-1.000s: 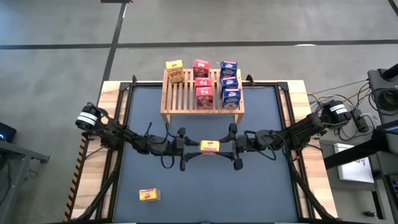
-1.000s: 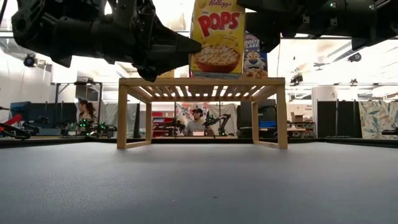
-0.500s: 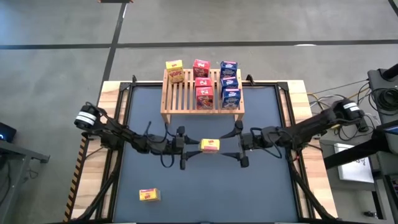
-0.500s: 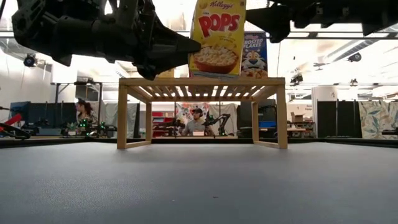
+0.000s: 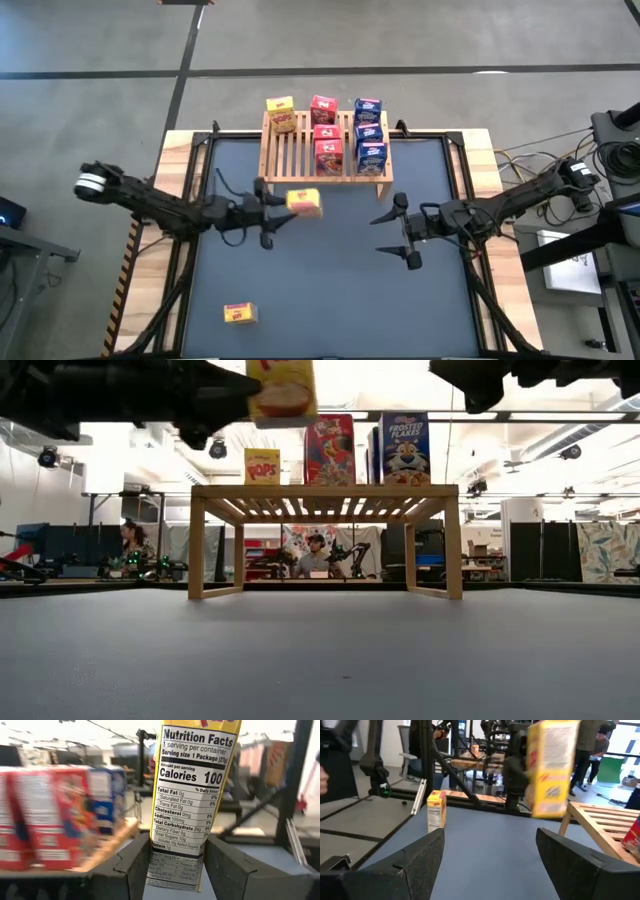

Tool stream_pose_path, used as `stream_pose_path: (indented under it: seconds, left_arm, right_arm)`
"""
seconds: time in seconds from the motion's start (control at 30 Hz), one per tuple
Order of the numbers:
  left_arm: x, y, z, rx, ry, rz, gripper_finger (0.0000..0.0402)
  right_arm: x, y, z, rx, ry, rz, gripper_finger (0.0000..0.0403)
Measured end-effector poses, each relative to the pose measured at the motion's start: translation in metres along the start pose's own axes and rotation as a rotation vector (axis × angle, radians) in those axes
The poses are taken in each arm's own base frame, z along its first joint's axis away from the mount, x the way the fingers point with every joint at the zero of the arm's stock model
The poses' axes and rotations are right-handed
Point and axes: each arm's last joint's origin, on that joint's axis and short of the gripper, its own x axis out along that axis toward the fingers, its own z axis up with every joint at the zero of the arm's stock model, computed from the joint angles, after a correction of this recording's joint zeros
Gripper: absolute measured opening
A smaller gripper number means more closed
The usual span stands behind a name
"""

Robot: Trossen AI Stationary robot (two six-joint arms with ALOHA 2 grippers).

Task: Stack cereal on shelf
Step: Put the right yellow cereal box on the shelf aligned with the other yellow cereal box

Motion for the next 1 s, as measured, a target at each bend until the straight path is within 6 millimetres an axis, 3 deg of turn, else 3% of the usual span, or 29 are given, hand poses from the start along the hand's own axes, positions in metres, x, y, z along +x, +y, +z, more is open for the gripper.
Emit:
stream_pose_path:
  seconds: [0.27, 0.63, 1.0]
  left_arm:
    - [-0.028, 0.032, 0.015, -0.044, -0.061, 0.092, 0.0159]
    - [-0.038, 0.073, 0.026, -0.043, -0.068, 0.107, 0.0159]
    - [-0.046, 0.13, 0.018, -0.145, -0.018, 0.095, 0.0159]
  right_arm:
    - [-0.001, 0.0, -0.004, -0.006, 0.007, -0.001, 0.0298]
    - [-0.001, 0.0, -0.005, -0.012, 0.009, -0.001, 0.0296]
    - [0.0, 0.001, -0.008, -0.027, 0.021, 0.0, 0.0292]
